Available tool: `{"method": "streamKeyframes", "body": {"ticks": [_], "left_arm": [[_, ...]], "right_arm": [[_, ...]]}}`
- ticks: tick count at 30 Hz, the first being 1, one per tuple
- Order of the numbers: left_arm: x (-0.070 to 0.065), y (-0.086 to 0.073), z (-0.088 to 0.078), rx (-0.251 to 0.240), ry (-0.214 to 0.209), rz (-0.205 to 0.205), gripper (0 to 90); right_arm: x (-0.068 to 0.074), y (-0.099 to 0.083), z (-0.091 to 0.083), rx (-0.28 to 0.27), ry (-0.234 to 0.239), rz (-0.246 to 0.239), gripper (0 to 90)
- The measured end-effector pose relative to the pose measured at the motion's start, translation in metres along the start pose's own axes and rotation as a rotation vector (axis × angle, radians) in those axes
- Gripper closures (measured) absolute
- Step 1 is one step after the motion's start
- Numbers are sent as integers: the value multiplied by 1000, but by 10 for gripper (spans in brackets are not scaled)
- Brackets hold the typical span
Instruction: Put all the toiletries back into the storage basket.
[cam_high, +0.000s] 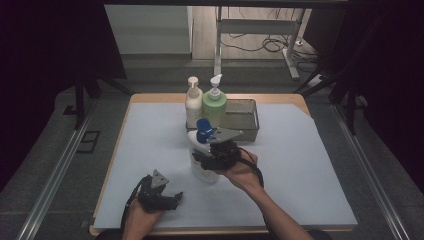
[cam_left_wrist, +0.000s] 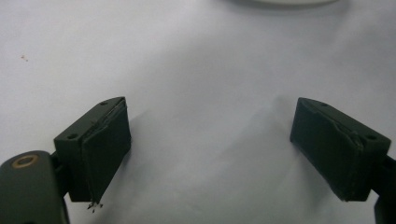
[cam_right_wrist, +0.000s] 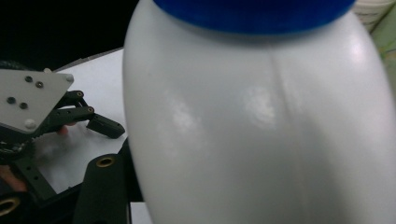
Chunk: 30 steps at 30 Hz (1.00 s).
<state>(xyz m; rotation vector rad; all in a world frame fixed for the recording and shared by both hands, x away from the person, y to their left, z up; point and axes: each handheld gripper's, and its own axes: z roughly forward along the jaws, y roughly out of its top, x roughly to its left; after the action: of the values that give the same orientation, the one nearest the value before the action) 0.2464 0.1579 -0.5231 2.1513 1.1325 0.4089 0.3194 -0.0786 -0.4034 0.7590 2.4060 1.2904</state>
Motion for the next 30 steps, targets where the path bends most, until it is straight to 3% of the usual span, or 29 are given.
{"method": "streamKeyframes", "body": {"ticks": [10, 30], "left_arm": [[0, 0, 0, -1, -1, -1, 120], [0, 0, 0, 0, -1, -1, 120]], "right_arm": [[-11, 0, -22, 4, -31, 30, 395], [-50, 3, -66, 0, -127, 98, 397]]}}
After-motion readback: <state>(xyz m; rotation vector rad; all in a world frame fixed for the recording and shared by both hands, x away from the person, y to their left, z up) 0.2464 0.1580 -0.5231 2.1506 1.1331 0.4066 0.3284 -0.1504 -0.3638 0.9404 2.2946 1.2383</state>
